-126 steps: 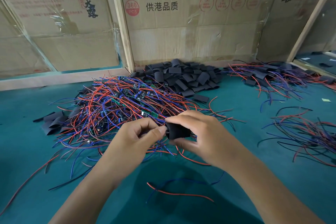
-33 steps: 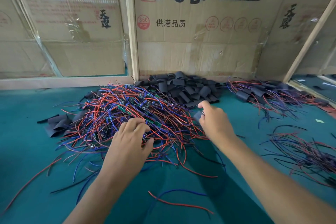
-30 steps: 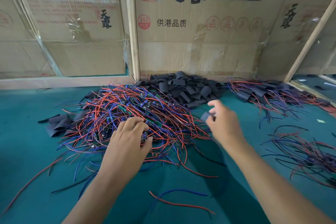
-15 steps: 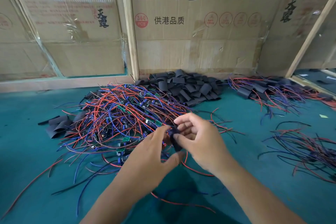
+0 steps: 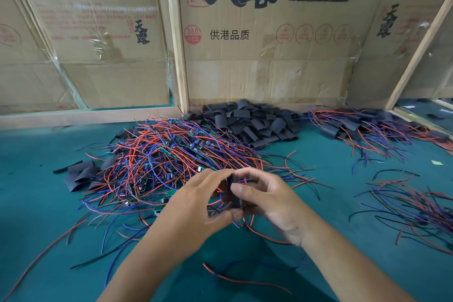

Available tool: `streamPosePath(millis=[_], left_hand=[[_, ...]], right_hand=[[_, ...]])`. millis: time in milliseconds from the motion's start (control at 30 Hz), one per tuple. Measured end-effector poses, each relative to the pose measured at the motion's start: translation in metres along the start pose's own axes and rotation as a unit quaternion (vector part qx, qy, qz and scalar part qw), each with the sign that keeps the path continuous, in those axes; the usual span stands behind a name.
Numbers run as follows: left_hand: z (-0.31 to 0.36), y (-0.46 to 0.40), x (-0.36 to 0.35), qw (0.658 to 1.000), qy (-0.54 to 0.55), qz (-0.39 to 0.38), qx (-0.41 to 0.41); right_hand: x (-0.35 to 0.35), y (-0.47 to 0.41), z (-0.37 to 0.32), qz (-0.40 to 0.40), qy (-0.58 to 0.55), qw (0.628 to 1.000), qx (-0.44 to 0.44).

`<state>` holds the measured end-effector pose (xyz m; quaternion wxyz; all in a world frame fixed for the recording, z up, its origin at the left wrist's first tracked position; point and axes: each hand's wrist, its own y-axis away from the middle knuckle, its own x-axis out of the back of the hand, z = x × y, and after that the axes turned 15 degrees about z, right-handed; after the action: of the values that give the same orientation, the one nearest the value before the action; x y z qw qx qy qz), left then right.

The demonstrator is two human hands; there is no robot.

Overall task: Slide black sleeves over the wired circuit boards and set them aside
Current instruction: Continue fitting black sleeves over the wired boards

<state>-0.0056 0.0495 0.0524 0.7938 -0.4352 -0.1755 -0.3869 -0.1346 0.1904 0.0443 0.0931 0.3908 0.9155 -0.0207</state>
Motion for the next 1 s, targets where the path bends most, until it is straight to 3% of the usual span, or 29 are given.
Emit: streamPosePath(millis=[100, 200, 367, 500, 633, 800, 867, 1000], left_hand=[[-0.016, -0.004, 0.024, 0.998, -0.044, -0.041, 0.018], [-0.041, -0.007, 0.055, 0.991, -0.116, -0.019, 0.06], [-0.058, -0.001, 0.061, 0.973, -0.156, -0.131, 0.105], [-0.065, -0.003, 0.058, 0.963, -0.217, -0.125, 0.104], [-0.067, 0.002, 0.057, 0.953, -0.217, -0.166, 0.132], [-0.063, 0.003, 0.058, 0.949, -0.236, -0.159, 0.135], [-0.058, 0.001, 0.061, 0.962, -0.211, -0.129, 0.113], [-0.041, -0.003, 0.074, 0.992, -0.031, -0.049, 0.111]], right_hand=[[0.004, -0.003, -0.001, 0.011, -0.001, 1.0, 0.013], [0.011, -0.007, -0.001, 0.053, 0.009, 0.998, 0.024], [0.016, -0.012, 0.004, 0.093, 0.01, 0.995, 0.036], [0.017, -0.012, 0.008, 0.085, 0.031, 0.995, 0.038], [0.019, -0.014, 0.008, 0.087, 0.034, 0.995, 0.038], [0.021, -0.015, 0.006, 0.097, 0.028, 0.994, 0.039], [0.023, -0.016, 0.006, 0.103, 0.024, 0.994, 0.039], [0.029, -0.02, 0.004, 0.122, 0.021, 0.991, 0.047]])
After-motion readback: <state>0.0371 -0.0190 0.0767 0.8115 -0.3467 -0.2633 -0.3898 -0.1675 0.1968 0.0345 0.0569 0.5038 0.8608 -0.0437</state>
